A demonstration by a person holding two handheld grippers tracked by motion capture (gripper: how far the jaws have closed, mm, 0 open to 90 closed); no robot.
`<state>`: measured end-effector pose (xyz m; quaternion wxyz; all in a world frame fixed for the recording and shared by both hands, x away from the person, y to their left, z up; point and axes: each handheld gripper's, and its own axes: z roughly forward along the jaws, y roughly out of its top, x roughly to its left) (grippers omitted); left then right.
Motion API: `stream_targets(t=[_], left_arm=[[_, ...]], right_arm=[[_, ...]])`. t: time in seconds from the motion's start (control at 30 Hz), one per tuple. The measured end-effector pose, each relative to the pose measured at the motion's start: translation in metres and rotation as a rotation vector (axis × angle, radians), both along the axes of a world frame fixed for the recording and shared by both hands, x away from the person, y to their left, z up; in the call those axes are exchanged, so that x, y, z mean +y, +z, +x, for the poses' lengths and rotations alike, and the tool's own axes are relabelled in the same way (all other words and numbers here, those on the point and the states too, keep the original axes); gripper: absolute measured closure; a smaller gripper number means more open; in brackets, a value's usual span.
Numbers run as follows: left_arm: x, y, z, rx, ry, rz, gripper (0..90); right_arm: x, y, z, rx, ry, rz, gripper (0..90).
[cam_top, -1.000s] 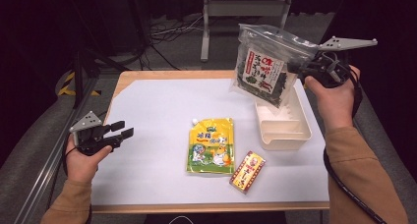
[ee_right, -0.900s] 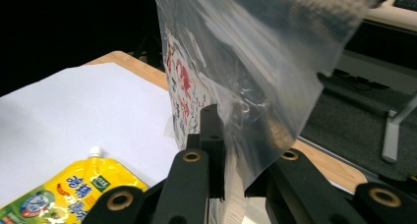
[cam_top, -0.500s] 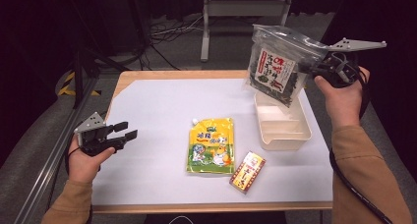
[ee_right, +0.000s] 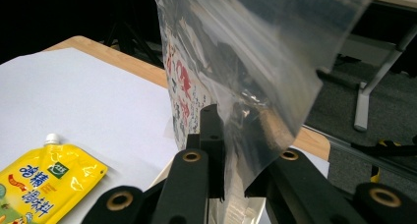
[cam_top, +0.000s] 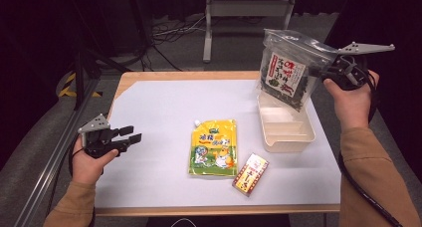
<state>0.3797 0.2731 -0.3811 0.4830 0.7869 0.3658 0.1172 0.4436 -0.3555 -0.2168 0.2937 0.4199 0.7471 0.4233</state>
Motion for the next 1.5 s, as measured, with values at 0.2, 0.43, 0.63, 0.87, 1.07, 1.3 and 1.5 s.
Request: stream_targets(t=[0.2, 0.43, 0.63, 0.87, 1.07, 1.3, 1.5], left_arm=[[-0.001, 0.0, 0.001, 0.0, -0.003, 0.006, 50.6], [-0.003, -0.001, 0.001, 0.006, -0.002, 0.001, 49.0], [-0.004, -0.002, 0.002, 0.007, -0.015, 0.005, 47.7], [-0.004, -0.002, 0.003, 0.008, -0.018, 0.007, 46.7], [-0.006, -0.003, 0.004, 0.011, -0.025, 0.007, 45.4], [-0.01, -0.003, 0.007, 0.028, -0.035, 0.009, 42.7], [-0.014, -0.004, 0.011, 0.037, -0.044, 0.011, 41.8]], right_arm=[[-0.008, -0.006, 0.002, 0.017, -0.026, -0.005, 82.4], [-0.013, -0.011, 0.004, 0.034, -0.042, -0.007, 82.2], [-0.015, -0.018, 0.006, 0.048, -0.049, 0.001, 81.9], [-0.015, -0.026, 0.007, 0.06, -0.05, 0.012, 81.6], [-0.016, -0.033, 0.008, 0.075, -0.043, 0.02, 80.8], [-0.016, -0.041, 0.01, 0.108, -0.049, 0.028, 79.0], [-0.019, -0.044, 0.009, 0.114, -0.064, 0.042, 75.1]])
